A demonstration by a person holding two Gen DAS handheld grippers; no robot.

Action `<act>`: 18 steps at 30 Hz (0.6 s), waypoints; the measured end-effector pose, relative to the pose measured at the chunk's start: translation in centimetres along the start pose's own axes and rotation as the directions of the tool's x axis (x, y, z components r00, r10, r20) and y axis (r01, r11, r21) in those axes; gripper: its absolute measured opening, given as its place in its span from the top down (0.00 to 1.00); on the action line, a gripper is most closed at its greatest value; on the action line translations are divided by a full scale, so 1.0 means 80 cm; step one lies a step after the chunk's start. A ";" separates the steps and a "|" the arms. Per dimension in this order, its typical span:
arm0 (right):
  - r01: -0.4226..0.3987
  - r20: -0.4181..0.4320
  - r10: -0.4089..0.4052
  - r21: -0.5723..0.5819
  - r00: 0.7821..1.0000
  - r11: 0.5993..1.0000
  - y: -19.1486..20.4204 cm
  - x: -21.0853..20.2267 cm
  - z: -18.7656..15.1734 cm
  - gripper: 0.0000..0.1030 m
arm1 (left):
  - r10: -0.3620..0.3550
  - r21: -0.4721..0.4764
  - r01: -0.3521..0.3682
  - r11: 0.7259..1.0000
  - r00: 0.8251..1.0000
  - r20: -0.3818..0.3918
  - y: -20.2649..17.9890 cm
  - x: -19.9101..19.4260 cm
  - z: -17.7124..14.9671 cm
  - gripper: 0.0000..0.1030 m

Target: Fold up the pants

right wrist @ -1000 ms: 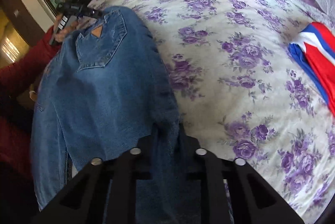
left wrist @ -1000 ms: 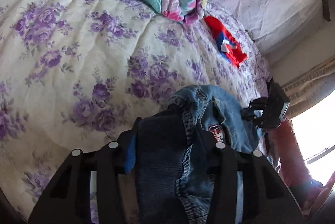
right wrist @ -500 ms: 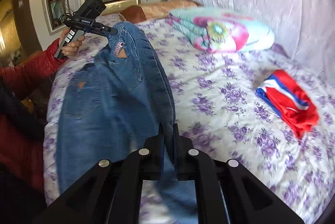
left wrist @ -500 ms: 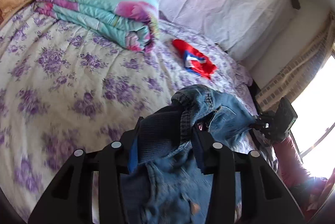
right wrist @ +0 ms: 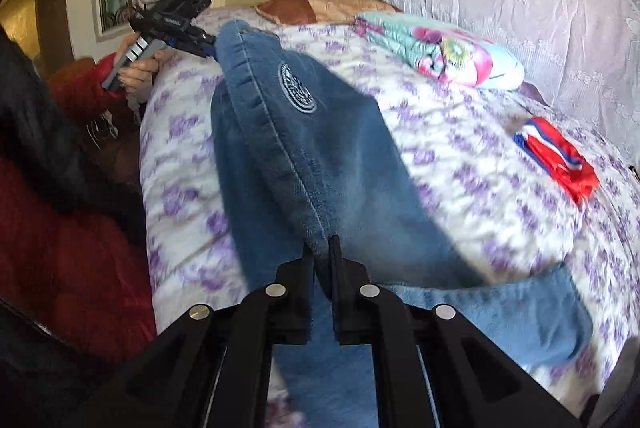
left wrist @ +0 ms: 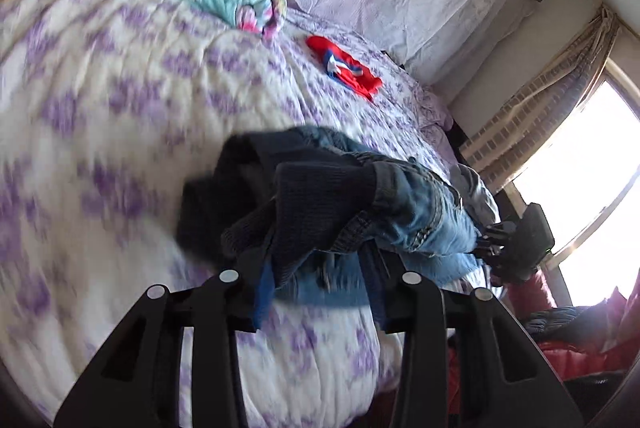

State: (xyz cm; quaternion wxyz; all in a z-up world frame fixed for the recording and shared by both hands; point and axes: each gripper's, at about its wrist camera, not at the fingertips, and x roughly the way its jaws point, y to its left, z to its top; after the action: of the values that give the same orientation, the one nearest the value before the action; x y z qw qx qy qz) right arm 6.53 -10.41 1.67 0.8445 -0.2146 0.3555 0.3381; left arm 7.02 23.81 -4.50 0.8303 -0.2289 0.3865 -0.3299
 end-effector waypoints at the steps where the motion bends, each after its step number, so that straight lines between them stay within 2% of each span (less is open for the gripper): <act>1: 0.005 -0.006 -0.005 0.004 1.000 1.000 0.007 0.002 -0.005 0.93 | -0.003 -0.004 0.003 1.000 1.000 -0.002 0.002 0.001 -0.007 0.63; 4: 0.017 -0.021 -0.017 0.015 1.000 1.000 0.018 0.008 -0.020 0.93 | -0.031 -0.029 0.030 0.999 0.999 -0.020 0.007 0.007 -0.024 0.63; 8: 0.035 -0.044 -0.035 0.007 0.998 0.999 0.027 0.017 -0.032 0.93 | -0.024 -0.077 0.023 0.997 1.000 -0.011 0.009 0.004 -0.045 0.63; 11: 0.034 -0.054 -0.034 0.012 0.998 0.999 0.026 0.024 -0.037 0.93 | 0.029 -0.095 -0.027 0.995 0.999 0.015 -0.004 -0.006 -0.062 0.49; 12: 0.033 -0.054 -0.032 0.015 0.998 0.999 0.026 0.027 -0.039 0.93 | 0.061 -0.093 -0.060 0.994 0.998 0.015 -0.008 -0.010 -0.069 0.30; 13: 0.030 -0.052 -0.029 0.020 0.998 0.999 0.025 0.027 -0.041 0.92 | 0.075 -0.095 -0.073 0.993 0.997 0.023 -0.009 -0.014 -0.075 0.25; 15: 0.019 -0.044 -0.017 0.040 0.999 0.999 0.021 0.028 -0.042 0.92 | 0.086 -0.130 -0.077 0.988 0.994 0.065 -0.006 -0.030 -0.085 0.23; 17: 0.010 -0.039 -0.008 0.055 0.999 0.998 0.020 0.029 -0.043 0.92 | 0.014 -0.221 0.009 0.975 0.995 0.101 0.003 -0.041 -0.092 0.19; 18: 0.011 -0.037 -0.008 0.057 0.999 0.998 0.020 0.029 -0.043 0.92 | -0.047 -0.264 0.080 0.961 0.990 0.130 0.008 -0.042 -0.093 0.16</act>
State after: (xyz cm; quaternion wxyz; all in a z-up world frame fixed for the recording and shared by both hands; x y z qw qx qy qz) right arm 4.96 -10.42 -2.52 0.8452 -0.1983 0.3795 0.3198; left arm -0.29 25.74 -7.66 0.8028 -0.3713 0.3683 -0.2865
